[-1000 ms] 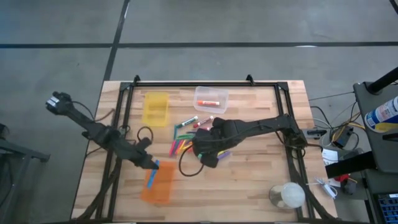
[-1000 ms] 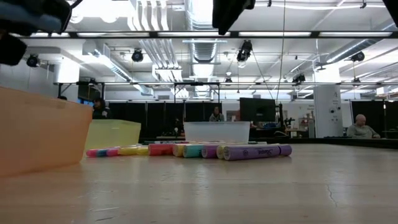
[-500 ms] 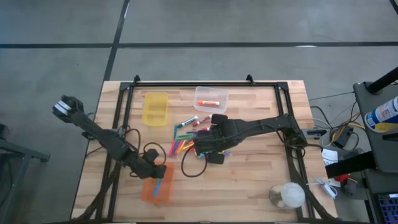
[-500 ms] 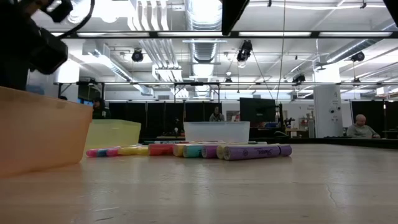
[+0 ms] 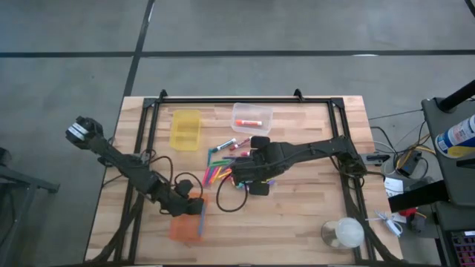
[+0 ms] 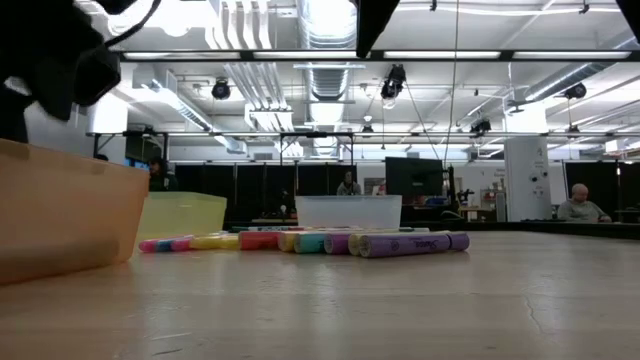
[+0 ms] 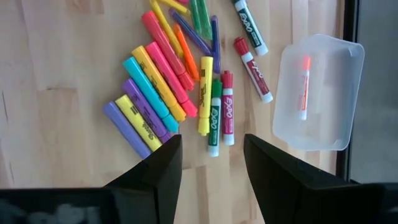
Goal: Pick & Place Markers
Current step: Put the purple highlighter into the orange bin
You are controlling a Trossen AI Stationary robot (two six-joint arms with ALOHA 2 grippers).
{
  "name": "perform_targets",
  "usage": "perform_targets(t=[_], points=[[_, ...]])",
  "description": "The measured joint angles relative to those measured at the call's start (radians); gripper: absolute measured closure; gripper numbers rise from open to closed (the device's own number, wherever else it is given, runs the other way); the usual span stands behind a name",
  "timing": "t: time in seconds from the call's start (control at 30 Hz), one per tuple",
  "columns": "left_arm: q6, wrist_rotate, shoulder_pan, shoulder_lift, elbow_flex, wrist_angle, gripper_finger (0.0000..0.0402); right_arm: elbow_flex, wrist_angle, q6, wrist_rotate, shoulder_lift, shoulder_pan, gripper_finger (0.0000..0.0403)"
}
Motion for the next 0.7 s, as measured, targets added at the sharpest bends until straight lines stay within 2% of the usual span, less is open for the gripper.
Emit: perform_targets(t=[0.2, 0.33, 0.57, 0.7], points=[[0.059, -0.162, 0.007, -0.095, 0.025, 0.001, 0.0247, -0.019, 0.001, 0.018, -0.006, -0.013, 0.0, 0.0244], [0.162, -0.263, 0.025, -0.19, 0.03, 0.0, 0.0246, -0.052, 0.001, 0.047, -0.006, -0.026, -0.003, 0.025], [0.388, -0.265, 0.119, -0.362, 0.029, 0.0, 0.0246, -0.125, 0.018, 0.072, -0.009, -0.03, -0.028, 0.0252], [0.508, -0.26, 0.177, -0.44, 0.03, 0.0, 0.0246, -0.197, 0.051, 0.061, -0.103, -0.037, -0.046, 0.0252]])
